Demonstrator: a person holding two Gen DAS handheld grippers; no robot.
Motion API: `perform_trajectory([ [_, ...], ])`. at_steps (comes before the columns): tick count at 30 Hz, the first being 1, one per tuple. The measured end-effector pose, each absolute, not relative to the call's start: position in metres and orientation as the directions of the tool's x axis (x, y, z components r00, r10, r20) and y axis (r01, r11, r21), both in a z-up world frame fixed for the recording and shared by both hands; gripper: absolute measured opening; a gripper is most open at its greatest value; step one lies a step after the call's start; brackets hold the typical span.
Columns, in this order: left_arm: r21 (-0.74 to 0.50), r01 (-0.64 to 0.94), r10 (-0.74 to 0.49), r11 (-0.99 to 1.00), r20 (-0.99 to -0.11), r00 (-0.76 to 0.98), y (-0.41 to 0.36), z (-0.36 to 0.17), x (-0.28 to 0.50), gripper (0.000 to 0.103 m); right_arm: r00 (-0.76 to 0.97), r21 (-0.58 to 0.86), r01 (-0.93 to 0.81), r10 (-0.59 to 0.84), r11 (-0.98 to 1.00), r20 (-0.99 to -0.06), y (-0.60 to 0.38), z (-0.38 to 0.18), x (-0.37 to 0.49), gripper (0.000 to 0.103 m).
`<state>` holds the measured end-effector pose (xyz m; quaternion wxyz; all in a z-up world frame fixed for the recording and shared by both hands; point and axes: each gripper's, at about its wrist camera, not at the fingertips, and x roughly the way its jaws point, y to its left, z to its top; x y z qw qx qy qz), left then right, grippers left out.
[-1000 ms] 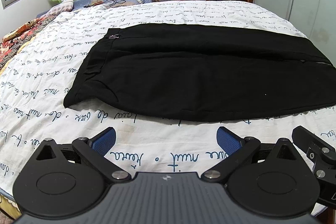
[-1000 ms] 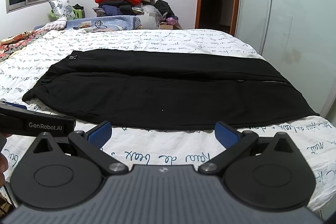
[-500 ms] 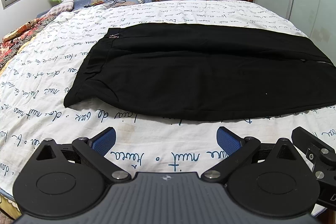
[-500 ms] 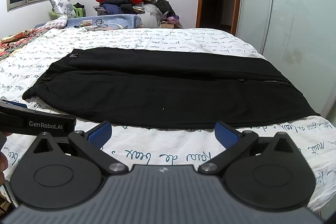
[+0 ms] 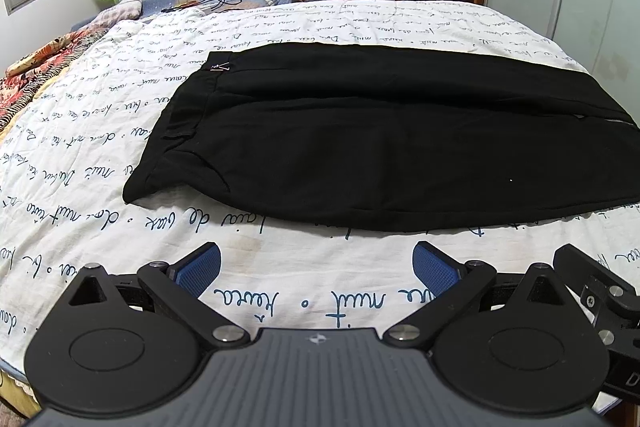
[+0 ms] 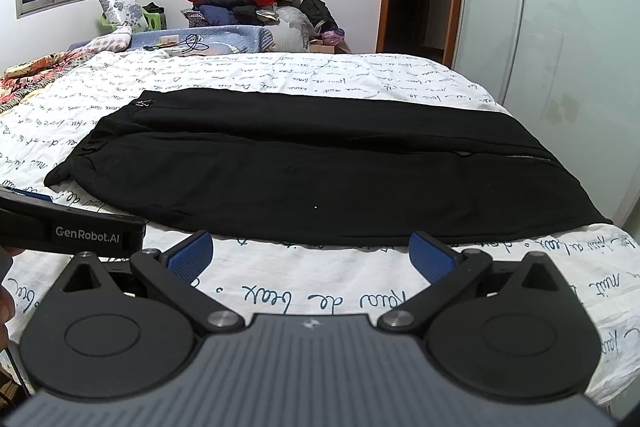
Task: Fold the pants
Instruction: 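Lower both grippers onto the waistband corners of the black pants and close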
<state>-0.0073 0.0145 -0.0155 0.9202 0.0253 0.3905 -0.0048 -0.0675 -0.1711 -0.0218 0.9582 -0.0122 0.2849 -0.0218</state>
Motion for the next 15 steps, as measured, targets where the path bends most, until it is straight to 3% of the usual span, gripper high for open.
perform_trajectory([
  [8,0.068,0.0,0.049,0.998,-0.716,0.696,0.03,-0.013,0.009,0.103,0.862,-0.077,-0.032,-0.011,0.997,-0.508,-0.167,-0.021,-0.052,0.103],
  [15,0.084,-0.048,0.093,0.995,-0.684,0.724,0.068,0.006,0.048,0.103,0.913,-0.263,-0.173,0.055,0.949,-0.403,-0.155,-0.003,-0.013,0.103],
])
